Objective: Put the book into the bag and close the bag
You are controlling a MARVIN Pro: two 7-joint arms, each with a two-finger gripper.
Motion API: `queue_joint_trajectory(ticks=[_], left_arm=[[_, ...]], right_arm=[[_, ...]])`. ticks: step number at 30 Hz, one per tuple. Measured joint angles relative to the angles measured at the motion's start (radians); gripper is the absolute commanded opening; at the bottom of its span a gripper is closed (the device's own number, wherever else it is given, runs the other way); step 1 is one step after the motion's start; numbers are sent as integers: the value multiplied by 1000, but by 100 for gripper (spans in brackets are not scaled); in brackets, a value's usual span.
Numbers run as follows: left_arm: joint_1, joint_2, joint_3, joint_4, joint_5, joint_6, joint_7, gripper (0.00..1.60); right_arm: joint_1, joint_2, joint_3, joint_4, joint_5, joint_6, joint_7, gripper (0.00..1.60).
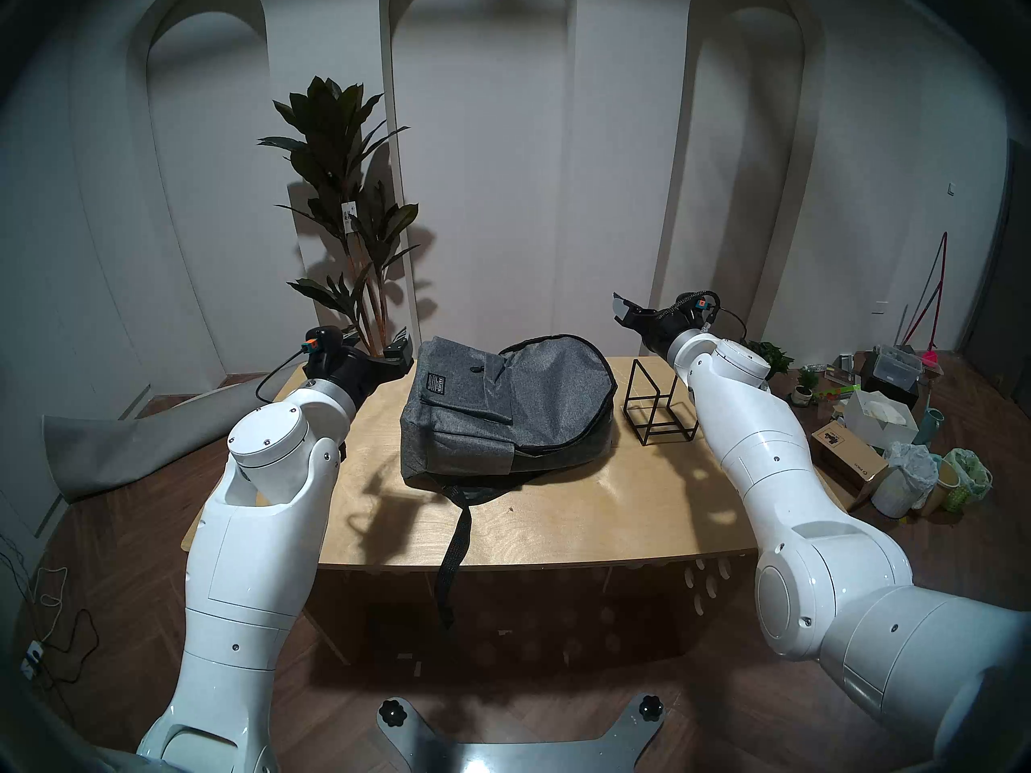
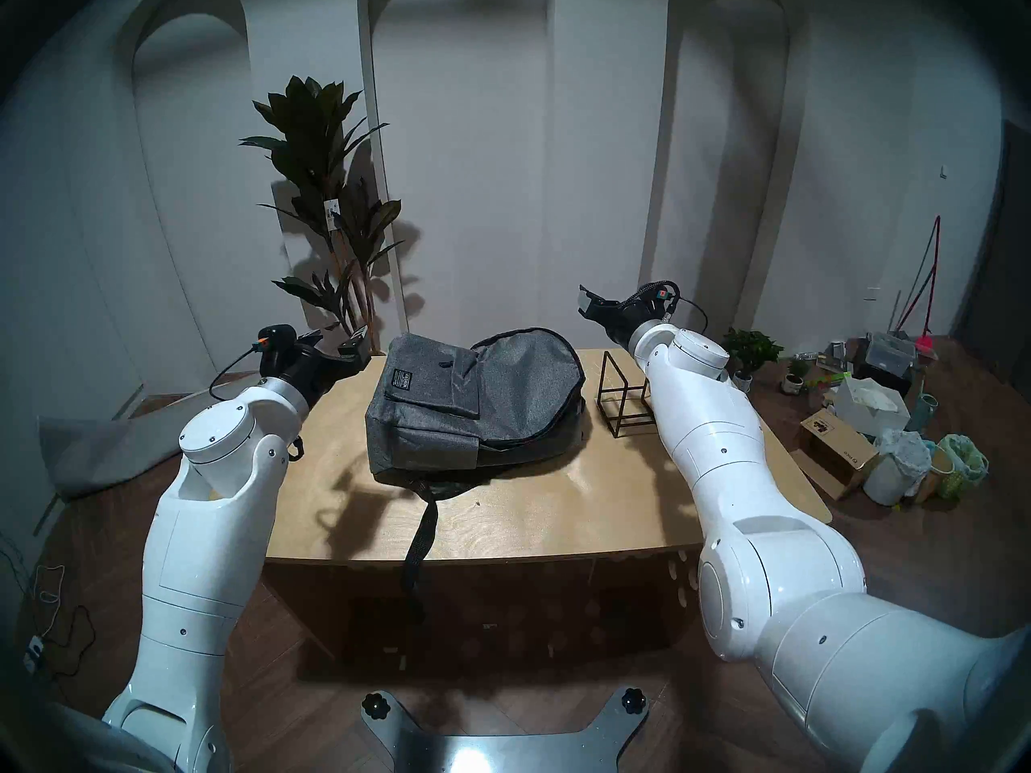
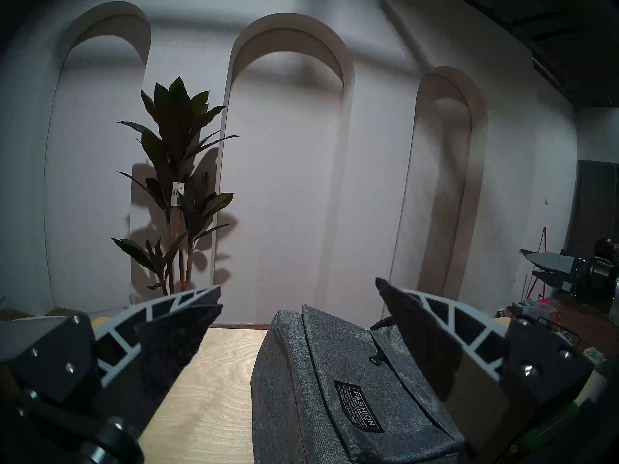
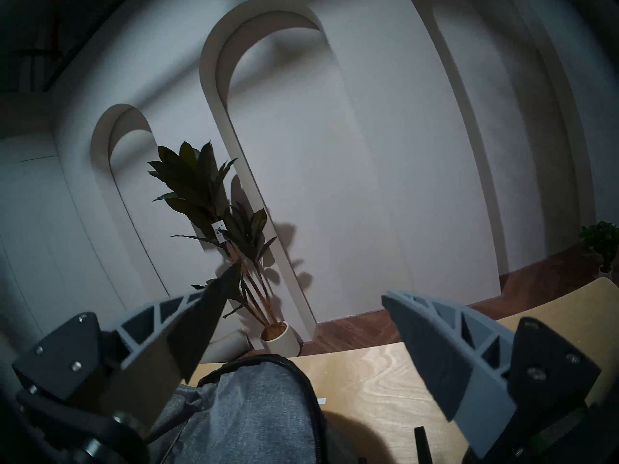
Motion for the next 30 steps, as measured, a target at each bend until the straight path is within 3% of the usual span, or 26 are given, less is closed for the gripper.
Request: queue_joint_trajectory(ticks=[18, 30], left_arm=[[-69, -4, 26, 140, 65, -83, 16, 160], [-101, 2, 47, 209, 117, -167, 42, 160]], right_arm=[[-154, 24, 16, -191, 34, -40, 134, 160], [-256, 34, 25, -323, 39, -73, 172, 160]])
